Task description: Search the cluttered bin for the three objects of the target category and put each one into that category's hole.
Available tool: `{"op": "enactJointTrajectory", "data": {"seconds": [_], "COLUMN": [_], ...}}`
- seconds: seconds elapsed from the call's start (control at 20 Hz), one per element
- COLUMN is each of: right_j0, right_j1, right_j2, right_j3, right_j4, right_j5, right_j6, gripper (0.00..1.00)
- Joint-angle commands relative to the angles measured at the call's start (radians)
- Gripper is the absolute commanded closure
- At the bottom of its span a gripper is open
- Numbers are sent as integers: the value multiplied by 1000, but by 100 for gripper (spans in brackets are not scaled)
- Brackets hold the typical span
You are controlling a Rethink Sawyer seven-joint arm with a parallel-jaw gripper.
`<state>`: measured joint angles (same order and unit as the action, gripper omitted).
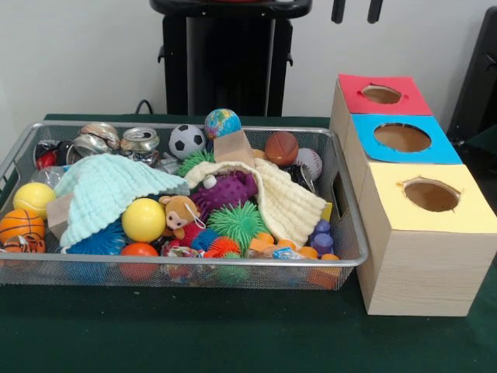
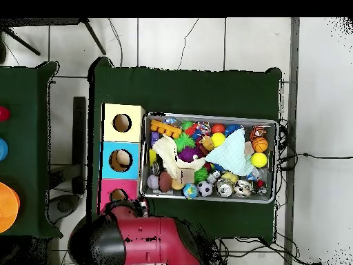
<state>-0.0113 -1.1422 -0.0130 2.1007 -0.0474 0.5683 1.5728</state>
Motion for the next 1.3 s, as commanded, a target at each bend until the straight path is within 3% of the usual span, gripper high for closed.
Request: {"op": "enactJointTrajectory", "data": {"seconds": [0.05, 0.3, 0.75, 1.3], "right_j0": [-57, -123, -226, -406], "right_j1": [88, 129, 203, 201], "right_j2": [18, 46, 103, 295], "right_j3": [-99, -98, -152, -159], "right_j4": [-74, -94, -222, -197], "right_j5": [64, 7, -51, 30], "right_j6": [57, 4, -84, -192], "gripper": [0, 0, 0, 0]}}
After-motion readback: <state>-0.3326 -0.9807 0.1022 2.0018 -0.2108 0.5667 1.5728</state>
